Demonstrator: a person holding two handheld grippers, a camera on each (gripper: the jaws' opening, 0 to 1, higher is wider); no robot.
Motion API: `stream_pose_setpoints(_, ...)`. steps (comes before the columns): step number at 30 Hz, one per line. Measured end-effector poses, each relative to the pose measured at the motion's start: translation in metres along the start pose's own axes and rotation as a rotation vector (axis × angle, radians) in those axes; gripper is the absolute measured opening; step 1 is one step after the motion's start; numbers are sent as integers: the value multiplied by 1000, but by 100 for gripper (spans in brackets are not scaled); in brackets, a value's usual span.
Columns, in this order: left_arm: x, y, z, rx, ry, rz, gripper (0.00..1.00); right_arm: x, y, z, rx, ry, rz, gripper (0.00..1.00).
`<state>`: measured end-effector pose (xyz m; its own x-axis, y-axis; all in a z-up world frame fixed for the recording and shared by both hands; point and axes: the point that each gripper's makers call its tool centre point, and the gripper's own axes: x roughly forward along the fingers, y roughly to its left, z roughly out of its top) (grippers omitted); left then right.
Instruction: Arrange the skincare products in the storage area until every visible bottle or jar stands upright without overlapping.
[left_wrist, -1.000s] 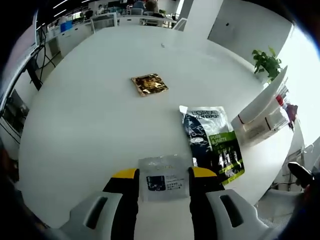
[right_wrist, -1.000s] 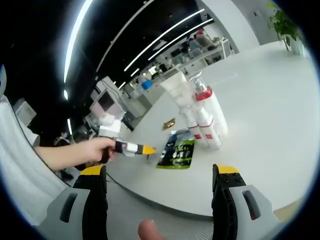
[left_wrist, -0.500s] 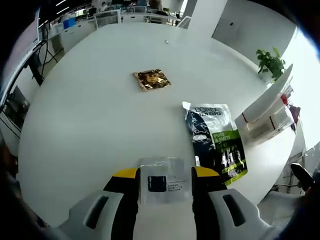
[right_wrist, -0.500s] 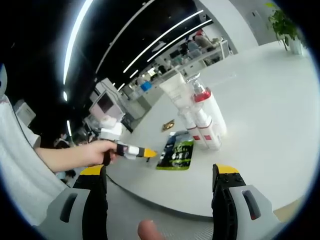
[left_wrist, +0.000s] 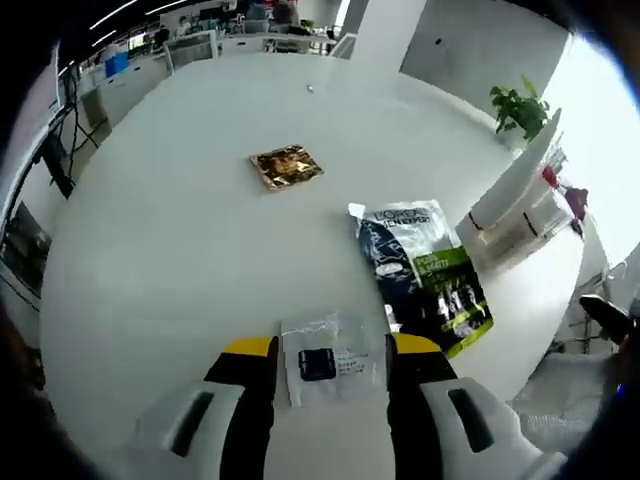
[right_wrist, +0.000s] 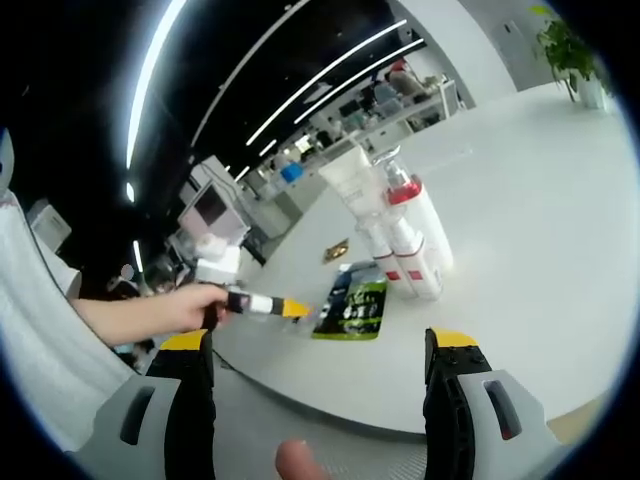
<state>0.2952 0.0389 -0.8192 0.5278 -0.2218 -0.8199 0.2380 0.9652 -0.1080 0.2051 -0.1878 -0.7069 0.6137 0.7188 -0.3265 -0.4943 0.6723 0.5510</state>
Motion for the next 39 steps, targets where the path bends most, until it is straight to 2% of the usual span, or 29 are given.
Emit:
stream_pose_setpoints(1, -1, -1, 0, 68, -11, -12, 43, 0, 0, 0, 0, 0, 0, 87)
stream_pose_setpoints(2, -2, 0, -1, 170, -22, -16, 43, 0, 0, 0, 0, 0, 0, 87)
stream_pose_setpoints(4, -2, -3, -6, 290, -23, -56, 42, 0, -1, 0, 0, 1, 1, 86)
stream_pose_setpoints(6, -3, -5, -5, 310, -48, -73, 42, 0, -2, -1, 0, 3, 3, 86)
stream_pose_setpoints(7, -3, -5, -5, 327, -59, -106, 41, 0, -2, -1, 0, 4, 3, 86)
stream_pose_setpoints(8, -4, -4, -1, 318, -86, -114, 41, 0, -2, -1, 0, 5, 3, 86)
stream_pose_setpoints(10, -6, -6, 1, 347, -105, -147, 41, 0, -2, -1, 1, 8, 3, 86)
stream_pose_setpoints(12, -6, -14, 3, 379, -121, -212, 39, 0, -2, -2, 1, 11, 4, 86)
stream_pose_setpoints(14, -5, -15, 0, 444, -120, -237, 35, 1, -2, -2, 2, 14, 4, 86)
stream_pose_setpoints(15, -4, -13, -3, 461, -105, -223, 34, 1, -2, -2, 2, 15, 3, 86)
stream_pose_setpoints(17, 0, -12, -5, 484, -105, -227, 39, 1, -3, -2, 2, 15, 3, 86)
stream_pose_setpoints(21, 5, -9, -12, 502, -92, -223, 36, 1, -1, -2, 4, 16, 1, 86)
stream_pose_setpoints(22, 4, -9, -8, 485, -113, -225, 36, 1, -1, -3, 4, 17, 0, 86)
stream_pose_setpoints(25, 4, -9, -9, 471, -114, -218, 36, 1, -1, -3, 3, 18, -2, 86)
stream_pose_setpoints(31, 6, -7, -10, 408, -121, -194, 35, 2, 0, -3, 4, 21, -5, 86)
stream_pose_setpoints(35, 7, -5, -11, 335, -116, -177, 35, 2, -1, -3, 4, 22, -5, 86)
stream_pose_setpoints(39, 7, -7, -12, 304, -115, -169, 35, 1, -1, -3, 5, 20, -4, 86)
